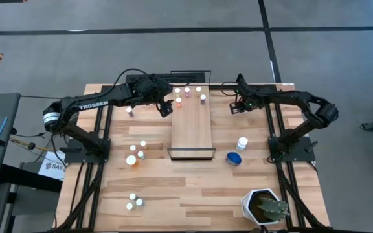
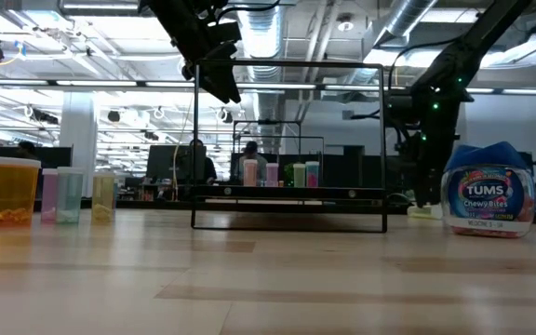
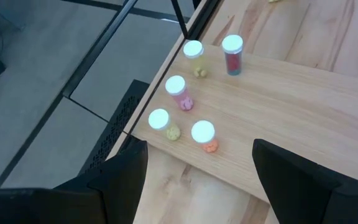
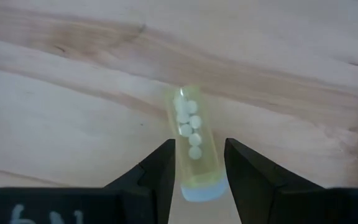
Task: Pick and place medicine bottles onto shelf by color
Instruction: Put the yellow pill bottle on the shelf
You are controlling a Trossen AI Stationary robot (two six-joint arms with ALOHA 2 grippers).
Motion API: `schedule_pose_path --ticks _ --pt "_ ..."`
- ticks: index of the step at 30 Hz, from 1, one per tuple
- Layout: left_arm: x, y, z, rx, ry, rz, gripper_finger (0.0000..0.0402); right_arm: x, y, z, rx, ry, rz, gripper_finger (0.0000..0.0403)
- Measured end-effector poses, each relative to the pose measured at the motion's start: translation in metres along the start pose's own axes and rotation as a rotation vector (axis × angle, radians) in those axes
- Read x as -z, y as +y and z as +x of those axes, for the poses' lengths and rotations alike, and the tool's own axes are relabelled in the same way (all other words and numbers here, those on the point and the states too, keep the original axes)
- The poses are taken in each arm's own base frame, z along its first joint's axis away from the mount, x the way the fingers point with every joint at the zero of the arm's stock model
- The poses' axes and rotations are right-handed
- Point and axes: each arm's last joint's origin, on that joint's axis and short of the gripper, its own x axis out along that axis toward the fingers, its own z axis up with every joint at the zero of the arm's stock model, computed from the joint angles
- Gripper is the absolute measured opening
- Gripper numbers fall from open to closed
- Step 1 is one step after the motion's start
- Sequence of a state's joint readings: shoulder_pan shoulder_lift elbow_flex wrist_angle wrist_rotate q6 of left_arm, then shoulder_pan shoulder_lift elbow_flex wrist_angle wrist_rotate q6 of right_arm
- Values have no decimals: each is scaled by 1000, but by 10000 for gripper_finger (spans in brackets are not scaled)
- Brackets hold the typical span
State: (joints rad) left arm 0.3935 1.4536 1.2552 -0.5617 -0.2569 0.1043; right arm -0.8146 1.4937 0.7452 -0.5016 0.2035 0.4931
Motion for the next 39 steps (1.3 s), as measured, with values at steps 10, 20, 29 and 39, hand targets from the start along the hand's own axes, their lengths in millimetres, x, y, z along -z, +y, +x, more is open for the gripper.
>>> schedule_pose_path --ticks 10,20,29,39 --pt "0 0 0 0 1 -1 279 0 1 0 -23 6 -6 159" --pt "0 0 0 1 2 0 279 15 -3 13 -29 -2 9 159" --pt "0 0 0 0 1 3 279 17 -4 15 -32 -11 10 129" --pt "0 0 0 1 0 -19 279 17 10 0 -121 56 -46 110"
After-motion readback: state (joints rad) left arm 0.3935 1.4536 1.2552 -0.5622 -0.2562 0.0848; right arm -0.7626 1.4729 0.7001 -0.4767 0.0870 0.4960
